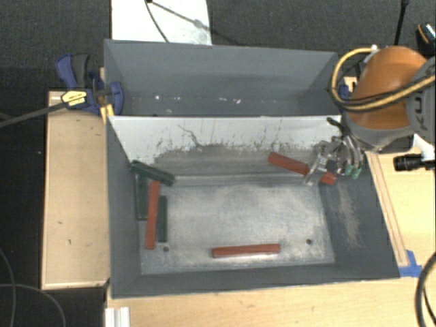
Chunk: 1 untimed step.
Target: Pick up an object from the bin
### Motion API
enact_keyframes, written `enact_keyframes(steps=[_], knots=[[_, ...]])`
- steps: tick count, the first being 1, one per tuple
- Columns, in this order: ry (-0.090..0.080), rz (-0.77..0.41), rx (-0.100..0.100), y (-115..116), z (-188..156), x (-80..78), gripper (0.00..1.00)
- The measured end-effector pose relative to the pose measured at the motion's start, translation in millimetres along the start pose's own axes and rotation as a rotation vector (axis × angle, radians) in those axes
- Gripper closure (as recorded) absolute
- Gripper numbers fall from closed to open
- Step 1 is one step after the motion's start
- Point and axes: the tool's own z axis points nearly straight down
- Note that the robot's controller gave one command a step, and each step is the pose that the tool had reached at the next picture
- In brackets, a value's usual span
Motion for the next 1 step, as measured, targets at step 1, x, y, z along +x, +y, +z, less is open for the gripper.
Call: enact_keyframes(steps=[1], knots=[[0.000,-0.003,0.000,0.5,-19.7,-1.7,1.00]])
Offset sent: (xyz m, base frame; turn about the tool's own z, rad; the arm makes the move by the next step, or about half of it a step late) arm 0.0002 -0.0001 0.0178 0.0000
